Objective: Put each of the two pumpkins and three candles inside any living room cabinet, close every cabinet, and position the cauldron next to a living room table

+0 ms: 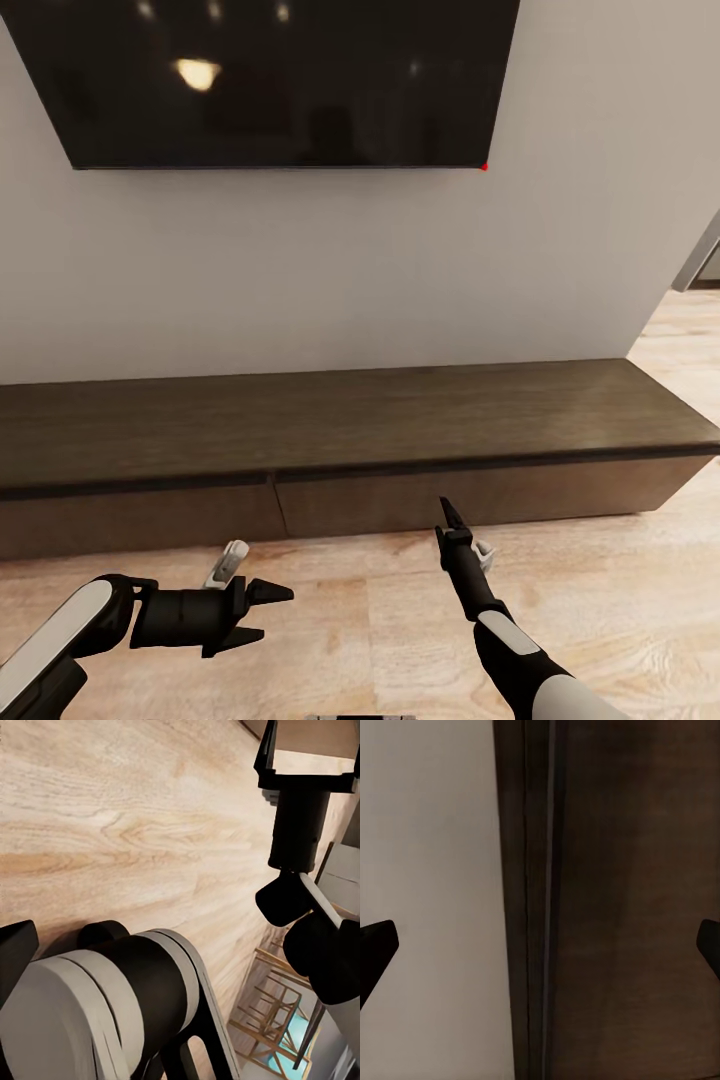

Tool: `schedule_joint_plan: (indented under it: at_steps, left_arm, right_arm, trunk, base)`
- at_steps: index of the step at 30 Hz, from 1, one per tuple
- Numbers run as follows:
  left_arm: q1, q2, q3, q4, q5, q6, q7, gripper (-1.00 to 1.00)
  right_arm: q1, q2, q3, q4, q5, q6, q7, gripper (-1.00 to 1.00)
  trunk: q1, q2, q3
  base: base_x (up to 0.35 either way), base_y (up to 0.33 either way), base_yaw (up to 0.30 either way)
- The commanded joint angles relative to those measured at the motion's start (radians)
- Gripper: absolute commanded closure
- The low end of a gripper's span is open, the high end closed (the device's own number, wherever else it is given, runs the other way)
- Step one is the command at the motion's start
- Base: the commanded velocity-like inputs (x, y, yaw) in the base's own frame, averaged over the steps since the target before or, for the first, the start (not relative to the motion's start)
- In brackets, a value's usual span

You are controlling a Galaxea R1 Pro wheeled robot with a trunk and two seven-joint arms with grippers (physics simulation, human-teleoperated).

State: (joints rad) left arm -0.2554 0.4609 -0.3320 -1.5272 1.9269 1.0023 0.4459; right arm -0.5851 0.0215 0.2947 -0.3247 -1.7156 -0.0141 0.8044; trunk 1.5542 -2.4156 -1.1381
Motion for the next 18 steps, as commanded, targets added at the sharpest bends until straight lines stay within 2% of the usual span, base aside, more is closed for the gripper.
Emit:
schedule_joint_plan:
  at_steps: [1, 18]
  left_arm:
    - [-0.001, 0.001, -0.001, -0.001, 0.011, -0.001, 0.010, -1.00]
    - [-0.001, -0.001, -0.008, -0.001, 0.010, -0.001, 0.010, -1.00]
  right_arm:
    - [-0.001, -0.001, 0.008, 0.001, -0.010, -0.002, 0.005, -1.00]
    - [-0.001, 0.000, 0.009, 0.003, -0.004, -0.003, 0.039, -1.00]
  trunk:
    - [0.000, 0.000, -0.001]
    - [0.000, 0.000, -0.001]
  base:
    - [0.006, 0.000, 0.000]
    - [0.074, -0.007, 0.000]
